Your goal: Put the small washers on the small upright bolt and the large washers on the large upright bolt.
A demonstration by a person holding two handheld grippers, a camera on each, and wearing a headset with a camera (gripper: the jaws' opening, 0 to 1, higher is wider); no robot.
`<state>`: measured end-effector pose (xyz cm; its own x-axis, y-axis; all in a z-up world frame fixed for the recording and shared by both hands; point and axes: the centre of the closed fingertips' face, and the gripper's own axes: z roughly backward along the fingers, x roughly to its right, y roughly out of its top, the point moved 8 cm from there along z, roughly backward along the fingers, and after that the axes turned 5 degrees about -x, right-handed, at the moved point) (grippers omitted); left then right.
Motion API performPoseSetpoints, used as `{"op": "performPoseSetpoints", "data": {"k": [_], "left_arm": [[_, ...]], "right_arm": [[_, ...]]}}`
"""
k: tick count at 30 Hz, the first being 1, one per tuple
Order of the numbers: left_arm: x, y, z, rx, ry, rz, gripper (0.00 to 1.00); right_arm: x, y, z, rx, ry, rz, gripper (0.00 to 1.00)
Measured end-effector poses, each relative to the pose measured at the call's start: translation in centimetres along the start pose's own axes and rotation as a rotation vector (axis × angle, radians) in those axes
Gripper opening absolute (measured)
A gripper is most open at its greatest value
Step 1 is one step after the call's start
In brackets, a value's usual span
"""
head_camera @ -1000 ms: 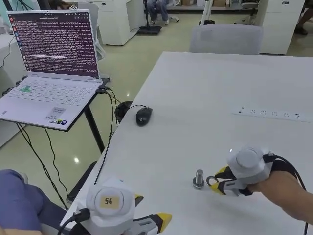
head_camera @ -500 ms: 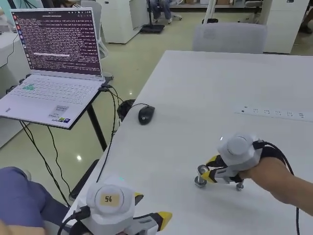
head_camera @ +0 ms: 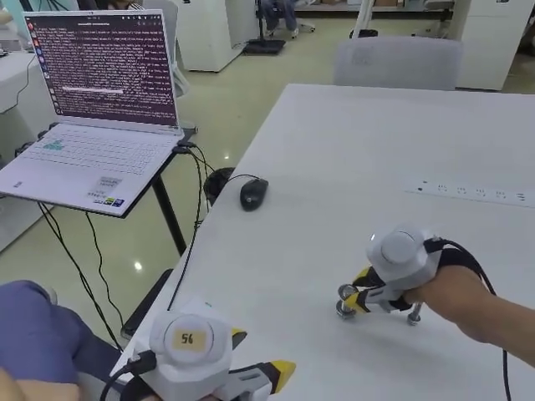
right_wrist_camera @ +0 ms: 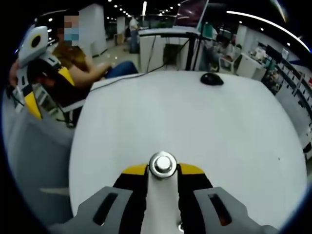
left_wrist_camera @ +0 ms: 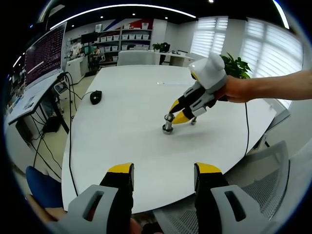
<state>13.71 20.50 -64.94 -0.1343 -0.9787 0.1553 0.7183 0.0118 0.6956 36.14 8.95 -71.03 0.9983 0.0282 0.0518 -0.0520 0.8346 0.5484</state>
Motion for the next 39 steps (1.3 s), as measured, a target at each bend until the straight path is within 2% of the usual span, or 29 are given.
{"op": "performPoseSetpoints", "data": {"k": [9,17,22,26,32,34,36,39], "left_arm": [[0.1,-0.3,-0.1,-0.003,-0.005,0.005,0.48],[-0.3,-0.1,-0.1,0.001,-0.002,0.004,0.48],[-0.6,0.2,-0.2,0.005,-0.002,-0.003,0.48],[-0.9,0.8,-0.4,0.008,-0.004,-0.018,0.49],[-0.7,0.9,-1.1,-0.002,-0.022,-0.05,0.49],[-0.6,0.3,-1.6,-0.033,-0.033,-0.08,0.49],[-0.6,0.0,-2.0,-0.04,-0.039,-0.084,0.49],[-0.5,-0.4,-2.5,-0.049,-0.052,-0.09,0.49]], "right_arm": [[0.1,-0.7,-2.1,-0.049,-0.001,-0.026,0.24],[-0.3,-1.4,-3.0,-0.08,-0.003,-0.058,0.24],[-0.5,-1.6,-2.6,-0.062,-0.014,-0.055,0.25],[-1.5,-2.3,-1.7,-0.016,-0.024,-0.117,0.26],[-4.5,-4.9,-0.8,0.02,-0.014,-0.173,0.3],[-5.3,-5.9,-0.5,0.027,-0.016,-0.198,0.33],[-6.2,-7.2,-0.1,0.037,-0.015,-0.211,0.33],[-7.0,-9.4,1.1,0.045,-0.04,-0.269,0.34]]}}
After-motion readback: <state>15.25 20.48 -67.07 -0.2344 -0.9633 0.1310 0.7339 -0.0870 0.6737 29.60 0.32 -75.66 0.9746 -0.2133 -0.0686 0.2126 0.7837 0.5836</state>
